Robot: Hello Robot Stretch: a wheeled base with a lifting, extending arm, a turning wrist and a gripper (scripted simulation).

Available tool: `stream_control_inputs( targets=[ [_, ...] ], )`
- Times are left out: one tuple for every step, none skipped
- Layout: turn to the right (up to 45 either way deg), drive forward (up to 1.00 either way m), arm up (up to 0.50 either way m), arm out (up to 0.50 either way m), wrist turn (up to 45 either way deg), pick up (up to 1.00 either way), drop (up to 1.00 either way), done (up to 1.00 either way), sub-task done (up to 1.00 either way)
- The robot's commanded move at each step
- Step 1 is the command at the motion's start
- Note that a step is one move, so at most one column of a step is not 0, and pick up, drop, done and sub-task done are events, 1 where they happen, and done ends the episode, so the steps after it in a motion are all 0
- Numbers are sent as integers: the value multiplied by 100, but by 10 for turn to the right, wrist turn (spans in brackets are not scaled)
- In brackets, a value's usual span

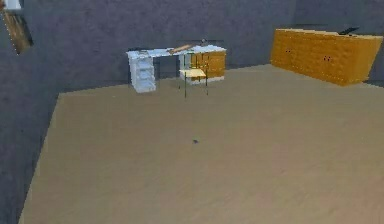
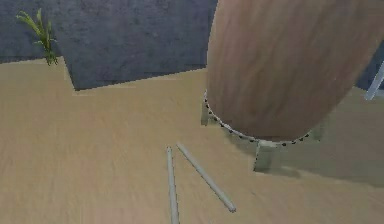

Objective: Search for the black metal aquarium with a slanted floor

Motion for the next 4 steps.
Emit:
stream_control_inputs(
  targets=[
    [120, 0, 0, 0, 0, 0, 0, 0, 0],
    [0, 50, 0, 0, 0, 0, 0, 0, 0],
    [450, 0, 0, 0, 0, 0, 0, 0, 0],
    [60, 0, 0, 0, 0, 0, 0, 0, 0]
  ],
)
